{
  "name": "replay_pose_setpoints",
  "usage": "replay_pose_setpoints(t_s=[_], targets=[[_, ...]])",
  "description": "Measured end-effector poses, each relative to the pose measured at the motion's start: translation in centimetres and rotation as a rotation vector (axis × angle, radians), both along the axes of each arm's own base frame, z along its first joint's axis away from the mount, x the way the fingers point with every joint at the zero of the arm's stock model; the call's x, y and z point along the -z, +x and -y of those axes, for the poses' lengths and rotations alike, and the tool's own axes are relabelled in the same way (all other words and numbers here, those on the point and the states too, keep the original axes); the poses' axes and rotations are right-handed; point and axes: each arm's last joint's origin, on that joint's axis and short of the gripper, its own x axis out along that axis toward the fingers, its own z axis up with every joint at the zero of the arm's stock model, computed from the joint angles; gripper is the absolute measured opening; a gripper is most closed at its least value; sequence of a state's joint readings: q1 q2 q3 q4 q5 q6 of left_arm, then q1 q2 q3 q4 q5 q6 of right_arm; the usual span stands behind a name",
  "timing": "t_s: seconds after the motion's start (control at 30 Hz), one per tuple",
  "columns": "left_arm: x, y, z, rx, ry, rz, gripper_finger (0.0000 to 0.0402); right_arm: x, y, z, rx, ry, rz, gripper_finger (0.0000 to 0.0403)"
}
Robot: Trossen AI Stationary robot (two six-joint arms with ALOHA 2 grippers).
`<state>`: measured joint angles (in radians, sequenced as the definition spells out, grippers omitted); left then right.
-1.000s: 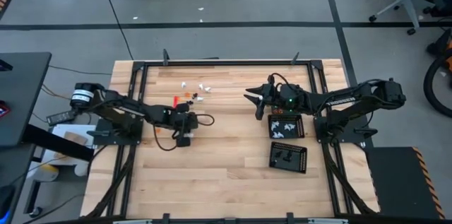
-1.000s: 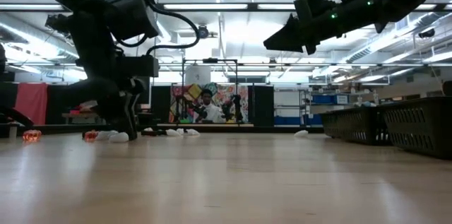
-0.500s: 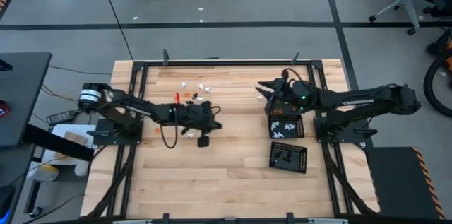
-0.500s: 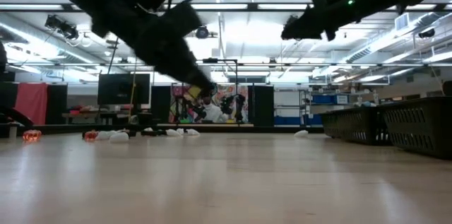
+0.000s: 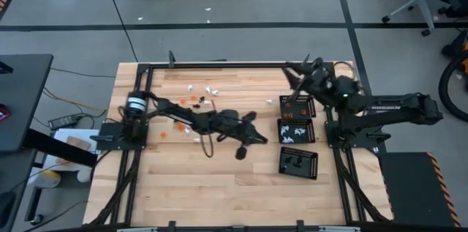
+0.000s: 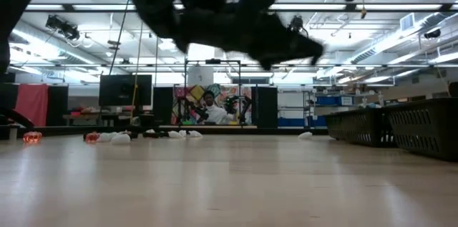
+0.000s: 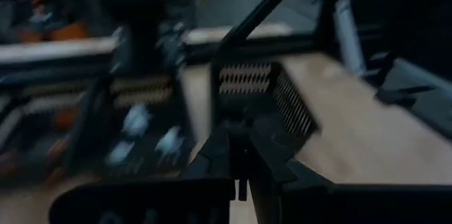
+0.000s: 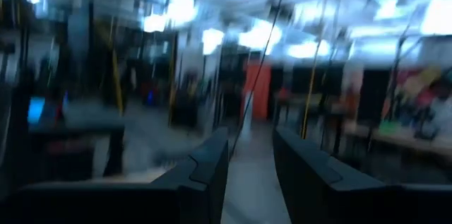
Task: Sort Halloween decoration
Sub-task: Put the black skeleton toy into the bottom black bin
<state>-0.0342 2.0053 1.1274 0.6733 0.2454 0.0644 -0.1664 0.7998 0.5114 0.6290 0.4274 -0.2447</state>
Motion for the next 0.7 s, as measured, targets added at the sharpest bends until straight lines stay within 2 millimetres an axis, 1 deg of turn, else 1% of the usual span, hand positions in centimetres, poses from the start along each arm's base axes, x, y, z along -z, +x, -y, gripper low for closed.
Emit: replay_pose_setpoints(t_s=[0.07,0.13,0.27,0.4,0.57,0.7], targets=[[-0.2,1.6,0.4,0.054,-0.011,0.026,0.0018,-0.9,-0.7,-0.1,0.007,-0.036,0.070,0.0119],[-0.3,3.2,0.7,0.101,-0.019,0.059,0.0018,-1.3,-1.3,-0.2,0.010,-0.053,0.093,0.0119],[0.5,5.4,1.0,0.162,-0.050,0.061,0.0018,-1.3,-1.5,-0.4,0.003,-0.052,0.070,0.0119],[1.3,7.5,1.1,0.164,-0.073,0.085,0.0018,-1.2,-1.5,-0.4,0.005,-0.052,0.064,0.0119],[3.2,9.3,1.6,0.180,-0.114,0.058,0.0018,-1.1,-1.5,-0.4,0.006,-0.050,0.056,0.0119],[4.1,10.3,2.0,0.179,-0.160,0.050,0.0021,-1.0,-1.4,-0.4,0.006,-0.048,0.042,0.0119]])
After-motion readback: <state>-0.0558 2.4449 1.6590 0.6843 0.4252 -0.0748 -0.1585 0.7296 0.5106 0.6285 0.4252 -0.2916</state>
